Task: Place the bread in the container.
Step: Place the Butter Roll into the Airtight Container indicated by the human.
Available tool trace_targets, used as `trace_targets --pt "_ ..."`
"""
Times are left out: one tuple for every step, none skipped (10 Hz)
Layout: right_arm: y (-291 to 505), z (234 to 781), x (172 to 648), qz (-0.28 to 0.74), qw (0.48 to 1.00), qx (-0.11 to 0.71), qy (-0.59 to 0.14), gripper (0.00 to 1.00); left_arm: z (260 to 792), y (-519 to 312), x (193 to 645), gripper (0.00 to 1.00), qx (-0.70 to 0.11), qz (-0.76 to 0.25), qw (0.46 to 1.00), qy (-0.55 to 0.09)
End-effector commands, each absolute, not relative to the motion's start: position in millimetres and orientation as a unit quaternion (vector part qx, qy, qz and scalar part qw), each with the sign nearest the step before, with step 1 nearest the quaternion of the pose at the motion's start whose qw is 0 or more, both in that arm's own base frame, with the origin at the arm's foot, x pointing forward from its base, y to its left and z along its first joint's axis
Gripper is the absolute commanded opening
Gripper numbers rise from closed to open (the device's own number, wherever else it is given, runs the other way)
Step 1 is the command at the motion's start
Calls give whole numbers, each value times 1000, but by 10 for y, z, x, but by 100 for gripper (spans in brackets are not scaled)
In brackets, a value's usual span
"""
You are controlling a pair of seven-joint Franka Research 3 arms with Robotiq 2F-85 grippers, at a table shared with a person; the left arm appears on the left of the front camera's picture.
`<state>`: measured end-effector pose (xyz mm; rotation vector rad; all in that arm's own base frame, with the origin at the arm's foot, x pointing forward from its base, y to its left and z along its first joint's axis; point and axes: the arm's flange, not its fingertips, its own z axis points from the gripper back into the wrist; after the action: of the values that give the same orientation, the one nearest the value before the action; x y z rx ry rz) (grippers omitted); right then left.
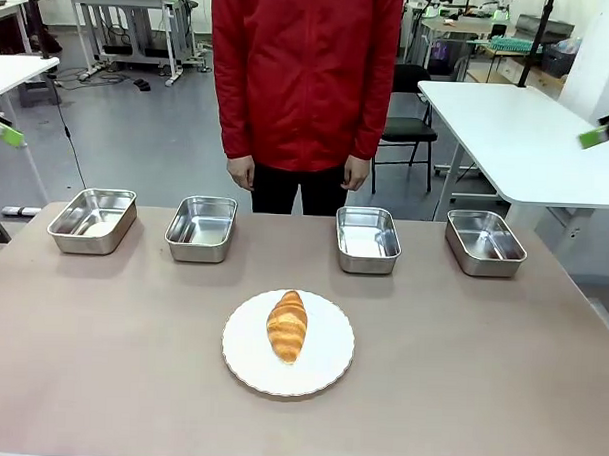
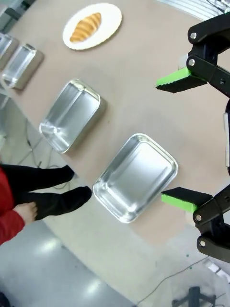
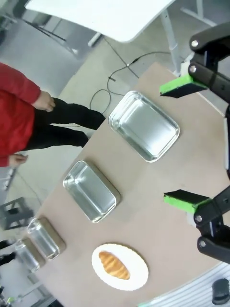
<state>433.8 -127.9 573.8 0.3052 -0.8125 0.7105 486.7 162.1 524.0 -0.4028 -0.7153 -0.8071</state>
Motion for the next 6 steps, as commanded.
trace_targets --pt "-1606 5638 4316 342 825 181 -412 100 5234 1873 4890 100 -217 -377 815 -383" --pt "-1764 5594 4234 339 820 186 -422 100 5241 2039 4825 100 -220 -356 813 -405" --pt "-1880 5557 4158 333 817 191 -431 100 5260 2179 4763 100 -219 -343 812 -419" --pt "-1970 5518 4080 332 813 196 -437 100 5276 2296 4683 100 -204 -333 810 -437" --pt "-2025 5496 4041 329 811 198 -441 100 5286 2336 4640 100 -195 -337 806 -445" --pt "-2081 5475 4011 329 809 198 -445 100 5295 2349 4597 100 -183 -340 802 -455"
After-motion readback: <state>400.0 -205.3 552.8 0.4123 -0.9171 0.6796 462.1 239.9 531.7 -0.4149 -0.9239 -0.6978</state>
